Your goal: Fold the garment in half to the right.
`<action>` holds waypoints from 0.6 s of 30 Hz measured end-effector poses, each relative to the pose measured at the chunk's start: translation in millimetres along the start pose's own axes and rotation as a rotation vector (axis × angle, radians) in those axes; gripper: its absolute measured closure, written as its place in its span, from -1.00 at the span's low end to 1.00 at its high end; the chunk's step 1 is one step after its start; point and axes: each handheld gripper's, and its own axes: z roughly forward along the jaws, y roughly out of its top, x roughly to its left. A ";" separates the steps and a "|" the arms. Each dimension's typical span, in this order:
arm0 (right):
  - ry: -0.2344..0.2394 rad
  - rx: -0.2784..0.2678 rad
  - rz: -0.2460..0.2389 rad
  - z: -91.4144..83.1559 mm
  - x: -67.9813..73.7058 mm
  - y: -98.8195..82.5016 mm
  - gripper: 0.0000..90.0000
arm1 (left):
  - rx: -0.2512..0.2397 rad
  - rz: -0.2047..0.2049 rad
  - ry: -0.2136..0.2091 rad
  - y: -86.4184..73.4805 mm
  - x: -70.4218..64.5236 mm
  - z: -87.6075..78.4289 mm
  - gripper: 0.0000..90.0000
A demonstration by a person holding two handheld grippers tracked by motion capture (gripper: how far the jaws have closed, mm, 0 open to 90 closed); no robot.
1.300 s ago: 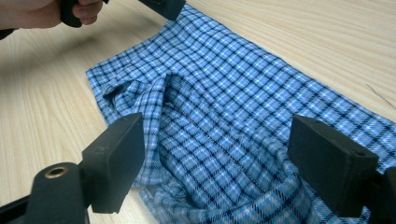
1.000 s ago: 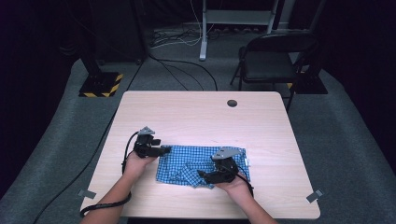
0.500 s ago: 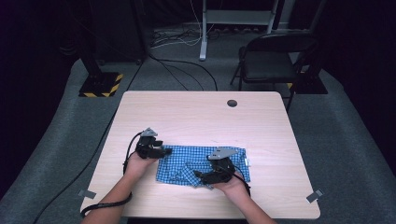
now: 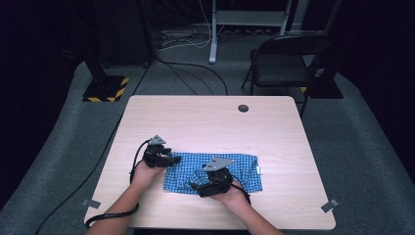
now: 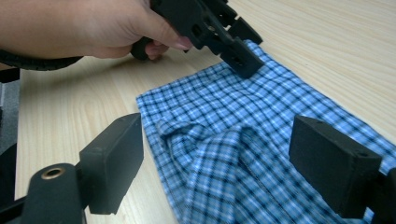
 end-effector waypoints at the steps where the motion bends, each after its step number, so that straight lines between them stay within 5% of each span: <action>1: 0.004 0.001 -0.003 1.8 1.2 0.0 -0.63 | 0.000 0.001 0.000 -0.1 0.0 0.0 -0.26; 18: 0.074 0.030 -0.057 33.8 22.8 2.6 -0.64 | -0.005 0.010 0.004 -0.6 -1.4 0.6 -0.22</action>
